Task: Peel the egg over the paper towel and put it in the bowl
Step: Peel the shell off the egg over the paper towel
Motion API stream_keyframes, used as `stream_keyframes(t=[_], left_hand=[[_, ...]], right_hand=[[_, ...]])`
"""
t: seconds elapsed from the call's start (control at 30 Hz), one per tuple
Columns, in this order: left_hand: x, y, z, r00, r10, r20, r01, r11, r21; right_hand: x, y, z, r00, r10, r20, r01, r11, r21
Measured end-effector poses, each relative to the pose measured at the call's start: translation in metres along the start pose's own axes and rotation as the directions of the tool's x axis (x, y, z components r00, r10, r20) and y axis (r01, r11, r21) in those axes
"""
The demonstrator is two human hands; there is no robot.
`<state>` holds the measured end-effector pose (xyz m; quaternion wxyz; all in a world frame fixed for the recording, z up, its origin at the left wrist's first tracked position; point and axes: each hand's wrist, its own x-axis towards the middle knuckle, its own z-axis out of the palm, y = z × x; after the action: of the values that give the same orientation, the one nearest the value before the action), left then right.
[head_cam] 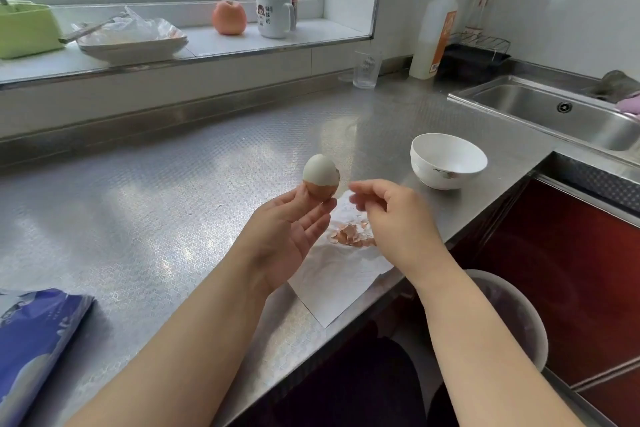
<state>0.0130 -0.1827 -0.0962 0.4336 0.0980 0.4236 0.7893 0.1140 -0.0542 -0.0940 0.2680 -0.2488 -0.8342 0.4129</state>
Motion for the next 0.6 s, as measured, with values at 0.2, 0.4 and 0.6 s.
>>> stream_keyframes(t=[0.2,0.4,0.6], left_hand=[[-0.001,-0.003,0.002,0.999,-0.008,0.032,0.008,1.000,-0.015],[-0.001,-0.007,0.004,0.999,0.031,0.015,-0.030,0.999,-0.022],[-0.002,-0.008,0.007,0.996,0.092,-0.006,-0.092,0.994,0.064]], right_hand=[[-0.006,-0.014,0.010,0.980,-0.110,-0.165,0.153,0.947,0.281],[-0.007,-0.007,0.024,0.941,-0.116,-0.317,0.188,0.960,0.209],[-0.006,-0.007,0.029,0.878,-0.222,-0.423,0.269,0.962,0.054]])
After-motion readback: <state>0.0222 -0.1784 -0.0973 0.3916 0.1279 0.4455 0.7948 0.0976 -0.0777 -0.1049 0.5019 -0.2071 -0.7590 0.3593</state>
